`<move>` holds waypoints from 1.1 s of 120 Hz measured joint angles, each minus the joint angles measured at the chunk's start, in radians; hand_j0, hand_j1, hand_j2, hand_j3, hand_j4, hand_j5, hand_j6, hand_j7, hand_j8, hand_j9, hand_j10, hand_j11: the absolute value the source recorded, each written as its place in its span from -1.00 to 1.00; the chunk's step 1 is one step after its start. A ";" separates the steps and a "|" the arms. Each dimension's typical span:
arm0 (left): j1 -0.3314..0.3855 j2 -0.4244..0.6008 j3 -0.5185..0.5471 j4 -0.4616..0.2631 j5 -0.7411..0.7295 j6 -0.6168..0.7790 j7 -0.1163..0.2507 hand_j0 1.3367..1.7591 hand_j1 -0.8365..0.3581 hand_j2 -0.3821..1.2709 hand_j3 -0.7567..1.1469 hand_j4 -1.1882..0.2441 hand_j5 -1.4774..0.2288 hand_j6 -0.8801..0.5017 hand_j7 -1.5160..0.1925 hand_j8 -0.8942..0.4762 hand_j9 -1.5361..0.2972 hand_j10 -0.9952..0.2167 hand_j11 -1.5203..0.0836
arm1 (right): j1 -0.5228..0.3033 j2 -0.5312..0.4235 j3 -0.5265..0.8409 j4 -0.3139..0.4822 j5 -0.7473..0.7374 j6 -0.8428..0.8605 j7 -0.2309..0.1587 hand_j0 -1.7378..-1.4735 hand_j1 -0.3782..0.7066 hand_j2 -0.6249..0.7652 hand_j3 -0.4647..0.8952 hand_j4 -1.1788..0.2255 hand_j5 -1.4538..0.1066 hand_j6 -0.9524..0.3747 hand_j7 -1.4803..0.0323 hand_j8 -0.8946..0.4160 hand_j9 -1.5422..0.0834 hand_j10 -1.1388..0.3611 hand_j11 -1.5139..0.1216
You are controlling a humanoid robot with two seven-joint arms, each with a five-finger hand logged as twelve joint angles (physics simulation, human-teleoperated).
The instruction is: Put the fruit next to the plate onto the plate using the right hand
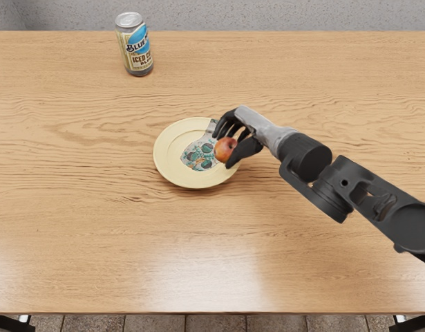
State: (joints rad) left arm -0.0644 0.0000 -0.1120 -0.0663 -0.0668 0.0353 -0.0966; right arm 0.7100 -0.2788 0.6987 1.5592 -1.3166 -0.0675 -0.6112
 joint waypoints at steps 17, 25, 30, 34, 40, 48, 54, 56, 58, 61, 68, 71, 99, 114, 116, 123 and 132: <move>0.000 0.000 0.000 0.000 0.000 0.000 0.000 0.52 0.97 -0.54 -0.20 0.64 0.72 0.26 0.76 0.29 0.66 0.63 0.88 | 0.003 0.042 -0.001 -0.032 -0.001 -0.003 0.000 -0.40 0.27 0.65 -0.32 -0.31 -0.36 -0.44 -0.27 -0.36 -0.27 -0.39 -0.30; 0.000 0.000 0.000 0.000 0.000 0.000 0.000 0.52 0.97 -0.54 -0.20 0.64 0.72 0.26 0.76 0.29 0.66 0.63 0.88 | 0.001 0.050 -0.005 -0.045 -0.002 -0.004 0.000 -0.40 0.27 0.66 -0.32 -0.32 -0.35 -0.46 -0.27 -0.38 -0.27 -0.40 -0.30; 0.000 0.000 0.000 0.000 0.000 0.000 0.000 0.52 0.97 -0.54 -0.20 0.64 0.72 0.26 0.76 0.29 0.66 0.63 0.88 | 0.002 0.063 -0.010 -0.054 -0.003 -0.005 0.000 -0.40 0.26 0.67 -0.32 -0.32 -0.35 -0.47 -0.27 -0.39 -0.27 -0.41 -0.30; 0.000 0.000 0.000 0.000 0.000 0.000 0.000 0.52 0.97 -0.54 -0.20 0.64 0.72 0.26 0.76 0.29 0.66 0.63 0.88 | 0.003 0.078 -0.013 -0.067 -0.004 -0.005 0.000 -0.40 0.25 0.68 -0.32 -0.32 -0.35 -0.48 -0.27 -0.39 -0.27 -0.41 -0.30; 0.000 0.000 0.000 0.000 0.000 0.000 0.000 0.52 0.97 -0.54 -0.20 0.64 0.72 0.26 0.76 0.29 0.66 0.63 0.88 | 0.006 0.097 -0.017 -0.083 -0.004 -0.005 0.000 -0.40 0.26 0.69 -0.32 -0.32 -0.35 -0.47 -0.27 -0.38 -0.27 -0.41 -0.30; 0.000 0.000 0.000 0.000 0.000 0.000 0.000 0.52 0.97 -0.54 -0.20 0.64 0.72 0.26 0.76 0.29 0.66 0.63 0.88 | 0.007 0.111 -0.022 -0.097 -0.005 -0.006 0.000 -0.40 0.27 0.69 -0.32 -0.32 -0.35 -0.48 -0.27 -0.38 -0.27 -0.41 -0.30; 0.000 0.000 0.000 0.000 0.000 0.000 0.000 0.52 0.97 -0.54 -0.20 0.64 0.72 0.26 0.76 0.29 0.66 0.63 0.88 | 0.008 0.117 -0.034 -0.107 -0.006 -0.010 0.000 -0.40 0.27 0.70 -0.32 -0.32 -0.35 -0.48 -0.27 -0.39 -0.26 -0.41 -0.30; 0.000 0.000 0.000 0.000 0.000 0.000 0.000 0.52 0.97 -0.54 -0.20 0.64 0.72 0.26 0.76 0.29 0.66 0.63 0.88 | 0.008 0.119 -0.038 -0.109 -0.007 -0.011 0.000 -0.40 0.27 0.70 -0.32 -0.32 -0.35 -0.48 -0.27 -0.39 -0.26 -0.41 -0.30; 0.000 0.000 0.000 0.000 0.000 0.000 0.000 0.52 0.97 -0.54 -0.20 0.64 0.72 0.26 0.76 0.29 0.66 0.63 0.88 | 0.008 0.120 -0.041 -0.111 -0.007 -0.012 0.000 -0.40 0.27 0.70 -0.32 -0.32 -0.35 -0.48 -0.27 -0.39 -0.26 -0.41 -0.30; 0.000 0.000 0.000 0.000 0.000 0.000 0.000 0.52 0.97 -0.54 -0.20 0.64 0.72 0.26 0.76 0.29 0.66 0.63 0.88 | 0.008 0.122 -0.046 -0.114 -0.007 -0.013 0.000 -0.40 0.27 0.70 -0.32 -0.32 -0.35 -0.48 -0.27 -0.39 -0.26 -0.41 -0.30; 0.000 0.000 0.000 0.000 0.000 0.000 0.000 0.52 0.97 -0.54 -0.20 0.64 0.72 0.26 0.76 0.29 0.66 0.63 0.88 | 0.008 0.126 -0.051 -0.118 -0.005 -0.016 0.000 -0.40 0.25 0.66 -0.32 -0.30 -0.33 -0.47 -0.24 -0.39 -0.23 -0.41 -0.27; 0.000 0.000 0.000 0.000 0.000 0.000 0.000 0.52 0.97 -0.54 -0.20 0.64 0.72 0.26 0.76 0.29 0.66 0.63 0.88 | 0.008 0.129 -0.050 -0.119 -0.005 -0.021 0.000 -0.40 0.21 0.57 -0.32 -0.25 -0.27 -0.44 -0.19 -0.37 -0.18 -0.37 -0.22; 0.000 0.000 0.000 0.000 0.000 0.000 0.000 0.52 0.97 -0.54 -0.20 0.64 0.72 0.26 0.76 0.29 0.66 0.63 0.88 | 0.027 0.138 -0.021 -0.114 0.003 -0.060 0.000 -0.40 -0.46 0.10 -0.32 0.30 0.41 0.08 0.50 0.05 0.47 0.16 0.42; 0.000 0.000 0.000 0.000 0.000 0.000 0.000 0.52 0.97 -0.54 -0.20 0.64 0.72 0.26 0.76 0.29 0.66 0.63 0.88 | 0.078 0.116 0.003 -0.111 0.078 -0.035 0.000 -0.40 -0.68 0.01 -0.32 0.48 0.62 0.24 0.71 0.19 0.66 0.33 0.62; 0.000 0.000 0.000 0.000 0.000 0.000 0.000 0.52 0.97 -0.54 -0.20 0.64 0.72 0.26 0.76 0.29 0.66 0.63 0.88 | 0.084 0.111 0.010 -0.111 0.094 -0.024 0.000 -0.40 -0.70 0.00 -0.32 0.49 0.64 0.25 0.73 0.21 0.68 0.34 0.64; 0.000 0.000 0.000 0.000 0.000 0.000 0.000 0.52 0.97 -0.54 -0.20 0.64 0.72 0.26 0.76 0.29 0.66 0.63 0.88 | 0.100 0.096 0.050 -0.111 0.152 0.037 0.000 -0.40 -0.76 -0.03 -0.32 0.54 0.69 0.30 0.79 0.25 0.74 0.39 0.69; -0.003 0.000 0.000 -0.002 0.001 0.000 0.000 0.52 0.97 -0.54 -0.20 0.64 0.72 0.26 0.76 0.29 0.66 0.63 0.88 | 0.109 0.055 0.098 -0.112 0.235 0.140 0.000 -0.40 -0.82 -0.05 -0.32 0.58 0.75 0.34 0.84 0.28 0.79 0.43 0.74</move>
State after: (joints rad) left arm -0.0672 0.0000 -0.1119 -0.0680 -0.0662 0.0351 -0.0968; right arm 0.8193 -0.2234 0.7963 1.4477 -1.0817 0.0728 -0.6109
